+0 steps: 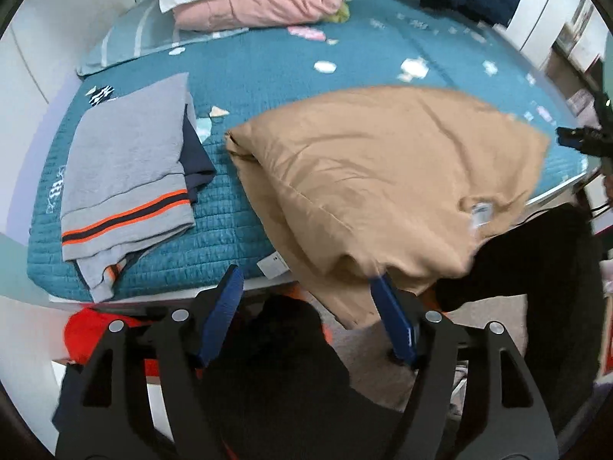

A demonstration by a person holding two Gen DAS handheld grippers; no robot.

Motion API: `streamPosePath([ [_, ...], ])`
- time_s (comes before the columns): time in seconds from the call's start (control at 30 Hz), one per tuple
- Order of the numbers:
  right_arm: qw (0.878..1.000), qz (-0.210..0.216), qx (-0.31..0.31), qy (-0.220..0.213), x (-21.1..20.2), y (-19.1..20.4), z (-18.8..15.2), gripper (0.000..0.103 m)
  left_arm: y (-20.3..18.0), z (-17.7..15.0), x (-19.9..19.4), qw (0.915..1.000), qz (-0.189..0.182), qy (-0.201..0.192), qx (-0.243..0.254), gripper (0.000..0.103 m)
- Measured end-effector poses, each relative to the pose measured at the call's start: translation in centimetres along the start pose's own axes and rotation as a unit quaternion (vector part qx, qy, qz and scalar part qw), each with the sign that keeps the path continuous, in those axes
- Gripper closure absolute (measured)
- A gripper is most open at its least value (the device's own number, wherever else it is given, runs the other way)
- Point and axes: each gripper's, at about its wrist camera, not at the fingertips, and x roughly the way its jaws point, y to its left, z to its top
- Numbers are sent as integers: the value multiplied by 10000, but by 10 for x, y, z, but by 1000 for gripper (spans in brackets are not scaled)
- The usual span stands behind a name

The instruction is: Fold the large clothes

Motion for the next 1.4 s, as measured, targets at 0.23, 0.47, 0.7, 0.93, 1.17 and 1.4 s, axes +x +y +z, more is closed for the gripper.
streamPosePath([
  [0.23, 9970, 561, -403, -357, 26, 52, 4, 59, 18, 16, 4, 9870, -540, -398, -1462, 21],
  [0.47, 9928, -272, 362, 1108, 159, 28, -23, 89, 1, 24, 103, 9773, 69, 865, -1934, 21],
  [0.7, 9981, -79, 162, 582, 129, 61, -4, 85, 11, 17, 102, 9729, -267, 656, -2203, 21],
  [0.93, 9902, 1176, -557, 506, 152, 183, 20, 84, 41, -1, 92, 9498, -736, 375, -3019, 17],
  [1.17, 9930, 531, -431, 966, 249, 228, 45, 90, 44, -19, 110, 9374, -940, 501, -3315, 17],
  [1.4, 9904, 595, -334, 1203, 257, 205, 24, 103, 33, -24, 137, 9352, -992, 784, -3307, 14],
])
